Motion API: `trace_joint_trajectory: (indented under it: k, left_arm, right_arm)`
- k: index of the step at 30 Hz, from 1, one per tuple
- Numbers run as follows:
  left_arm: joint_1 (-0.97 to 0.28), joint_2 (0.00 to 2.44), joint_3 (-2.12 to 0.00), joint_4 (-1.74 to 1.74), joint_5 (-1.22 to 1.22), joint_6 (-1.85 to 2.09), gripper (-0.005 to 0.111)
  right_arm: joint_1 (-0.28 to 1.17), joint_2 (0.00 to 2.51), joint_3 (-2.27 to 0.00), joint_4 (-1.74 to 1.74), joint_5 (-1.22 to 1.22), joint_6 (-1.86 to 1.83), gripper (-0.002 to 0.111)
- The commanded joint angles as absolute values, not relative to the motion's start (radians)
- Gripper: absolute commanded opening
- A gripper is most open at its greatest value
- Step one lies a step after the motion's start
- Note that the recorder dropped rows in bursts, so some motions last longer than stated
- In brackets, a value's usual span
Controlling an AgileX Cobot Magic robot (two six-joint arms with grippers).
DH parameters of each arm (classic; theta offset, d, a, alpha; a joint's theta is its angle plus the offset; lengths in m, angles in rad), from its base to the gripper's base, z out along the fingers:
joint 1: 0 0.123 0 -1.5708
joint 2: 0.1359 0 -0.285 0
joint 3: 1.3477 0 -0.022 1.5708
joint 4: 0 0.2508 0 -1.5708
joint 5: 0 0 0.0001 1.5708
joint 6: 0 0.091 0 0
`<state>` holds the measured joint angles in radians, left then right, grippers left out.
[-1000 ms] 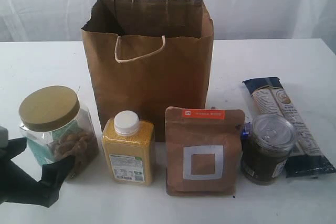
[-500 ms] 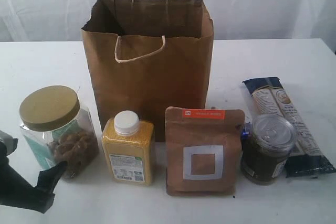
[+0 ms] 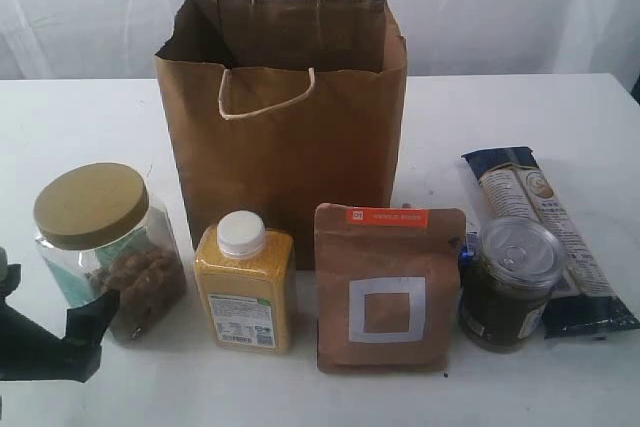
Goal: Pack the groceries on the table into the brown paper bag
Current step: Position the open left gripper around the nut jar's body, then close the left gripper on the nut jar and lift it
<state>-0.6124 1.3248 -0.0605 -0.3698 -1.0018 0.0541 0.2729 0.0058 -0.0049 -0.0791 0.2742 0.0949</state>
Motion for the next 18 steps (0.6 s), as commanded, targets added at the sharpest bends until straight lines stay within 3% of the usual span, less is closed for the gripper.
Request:
trace_joint_trajectory:
  k: [1, 18]
  left_arm:
    - [-0.549, 1.383, -0.091, -0.281, -1.009, -0.012, 0.105]
    - [-0.519, 1.576, -0.212, -0.199, -1.031, 0.0, 0.105]
  right_arm:
    - [0.268, 0.0, 0.0, -0.079, 0.264, 0.101, 0.0]
    - [0.268, 0.0, 0.0, -0.079, 0.265, 0.101, 0.0]
